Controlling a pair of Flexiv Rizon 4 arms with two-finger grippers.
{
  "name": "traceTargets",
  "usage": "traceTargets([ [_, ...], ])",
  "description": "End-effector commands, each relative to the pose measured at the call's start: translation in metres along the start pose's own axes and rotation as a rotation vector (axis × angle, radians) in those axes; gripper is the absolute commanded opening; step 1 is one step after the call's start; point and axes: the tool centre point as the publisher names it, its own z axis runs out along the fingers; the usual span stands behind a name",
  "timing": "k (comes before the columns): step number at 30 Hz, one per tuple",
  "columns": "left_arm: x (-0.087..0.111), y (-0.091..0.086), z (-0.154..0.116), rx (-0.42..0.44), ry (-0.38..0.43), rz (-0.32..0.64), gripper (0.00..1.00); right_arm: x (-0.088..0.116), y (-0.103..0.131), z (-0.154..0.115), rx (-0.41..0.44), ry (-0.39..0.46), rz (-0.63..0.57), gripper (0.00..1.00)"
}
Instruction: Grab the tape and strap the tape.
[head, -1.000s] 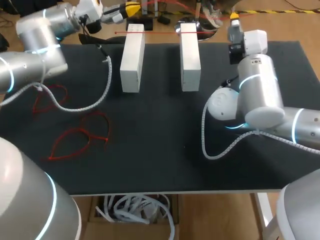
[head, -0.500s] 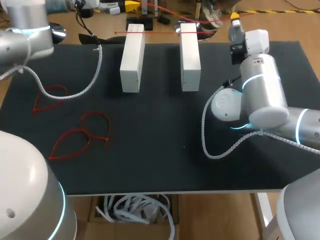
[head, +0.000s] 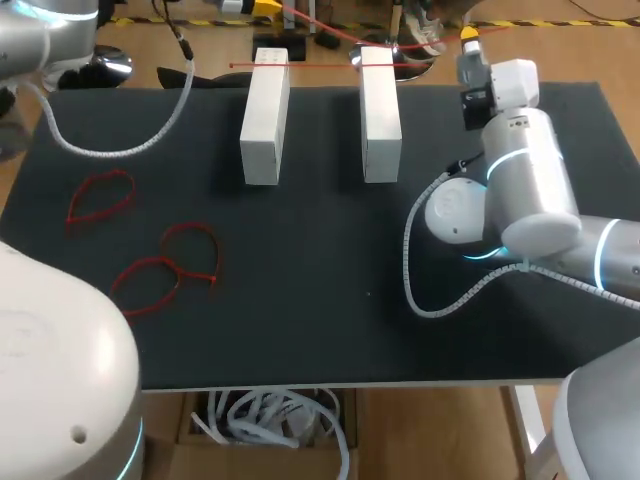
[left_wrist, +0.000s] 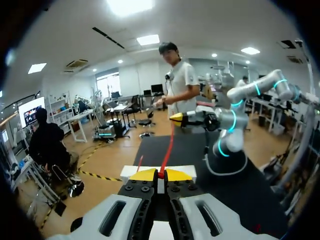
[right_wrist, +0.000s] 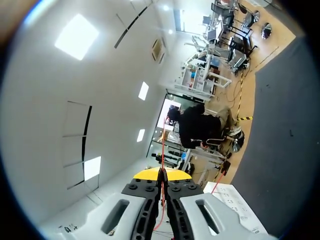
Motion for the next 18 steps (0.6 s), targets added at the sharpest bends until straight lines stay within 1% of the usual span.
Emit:
traceTargets([
  [1, 0.0064, -0.0024, 0.003, -0.289, -0.05, -0.045, 0.0, 0.0028, 0.0017, -0.0005, 0.006, -0.007, -0.004, 0.0],
  [3, 0.0067, -0.0017, 0.0033, -0.296, -0.058, -0.071, 0.0, 0.0027, 0.0017, -0.0005, 0.008, -0.007, -0.006, 0.0],
  [4, 0.0067, -0.0014, 0.0033, -0.286, -0.056, -0.081, 0.0, 0.0026, 0.0015, -0.0007, 0.009, -0.008, -0.007, 0.0],
  [9, 0.0079, -0.0022, 0.0025, -0.273, -0.039, -0.069, 0.0, 0.0023, 0.0008, -0.0013, 0.015, -0.008, -0.01, 0.0],
  [18, 0.0079, -0.0022, 0.0025, -0.273, -0.039, -0.069, 0.0, 0.0043, -0.0034, -0.0013, 0.037, 0.003, -0.016, 0.0],
])
